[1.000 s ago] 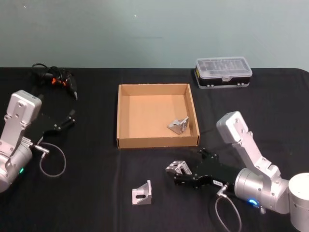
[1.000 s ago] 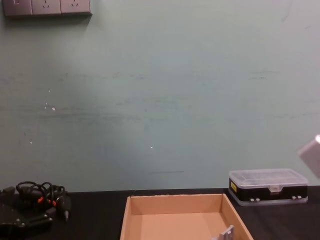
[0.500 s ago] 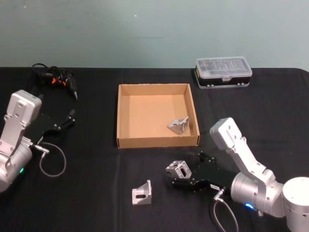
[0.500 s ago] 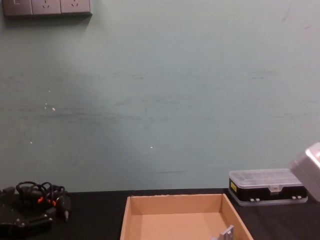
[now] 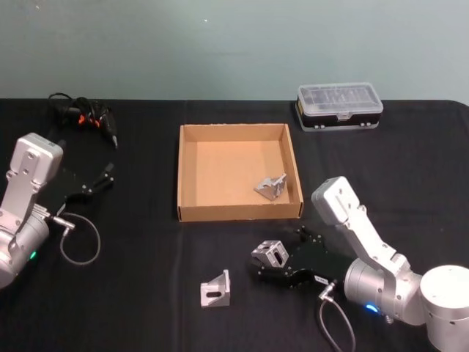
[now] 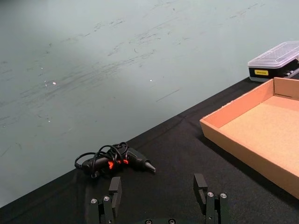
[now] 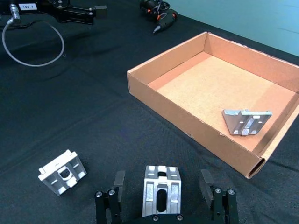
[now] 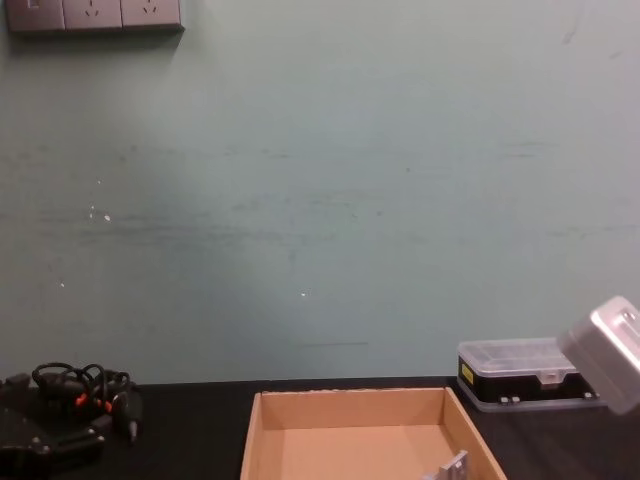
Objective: Use one hand to pick up the angle iron from the table and place it into the box.
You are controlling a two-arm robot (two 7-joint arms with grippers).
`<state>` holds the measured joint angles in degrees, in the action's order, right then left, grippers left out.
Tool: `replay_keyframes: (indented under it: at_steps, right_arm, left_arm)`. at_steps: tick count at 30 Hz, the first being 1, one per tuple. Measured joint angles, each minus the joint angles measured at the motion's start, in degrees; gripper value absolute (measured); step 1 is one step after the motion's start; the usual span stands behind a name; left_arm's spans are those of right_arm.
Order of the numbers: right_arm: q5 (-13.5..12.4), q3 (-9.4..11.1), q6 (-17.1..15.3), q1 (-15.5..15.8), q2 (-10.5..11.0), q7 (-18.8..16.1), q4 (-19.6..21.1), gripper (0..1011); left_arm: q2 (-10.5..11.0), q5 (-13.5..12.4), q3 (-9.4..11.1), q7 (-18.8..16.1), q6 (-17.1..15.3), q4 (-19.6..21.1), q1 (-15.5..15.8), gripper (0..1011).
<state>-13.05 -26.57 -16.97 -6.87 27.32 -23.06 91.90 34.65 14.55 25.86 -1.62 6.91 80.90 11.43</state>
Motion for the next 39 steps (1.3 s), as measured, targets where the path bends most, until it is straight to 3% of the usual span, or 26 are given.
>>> replay_keyframes:
  at_steps: [16, 27, 28, 34, 39]
  right_arm:
    - [0.82, 0.17, -0.33, -0.38, -1.12, -0.93, -1.03, 1004]
    - [1.42, 0.1, -0.16, -0.58, -1.34, -1.21, -1.38, 769]
    - [1.63, 0.1, -0.11, -0.57, -1.37, -1.21, -1.39, 683]
    - [1.79, 0.26, 0.02, -0.34, -1.34, -1.23, -1.27, 483]
    - [1.9, 0.31, 0.16, -0.28, -1.42, -1.35, -1.25, 451]
  left_arm:
    - [0.0, 0.0, 0.0, 0.0, 0.0, 0.0, 0.0, 1011]
    - [0.0, 0.0, 0.0, 0.0, 0.0, 0.0, 0.0, 1011]
    - [0.0, 0.0, 0.0, 0.0, 0.0, 0.0, 0.0, 1011]
    - [0.0, 0.0, 0.0, 0.0, 0.0, 0.0, 0.0, 1011]
    - [0.0, 0.0, 0.0, 0.0, 0.0, 0.0, 0.0, 1011]
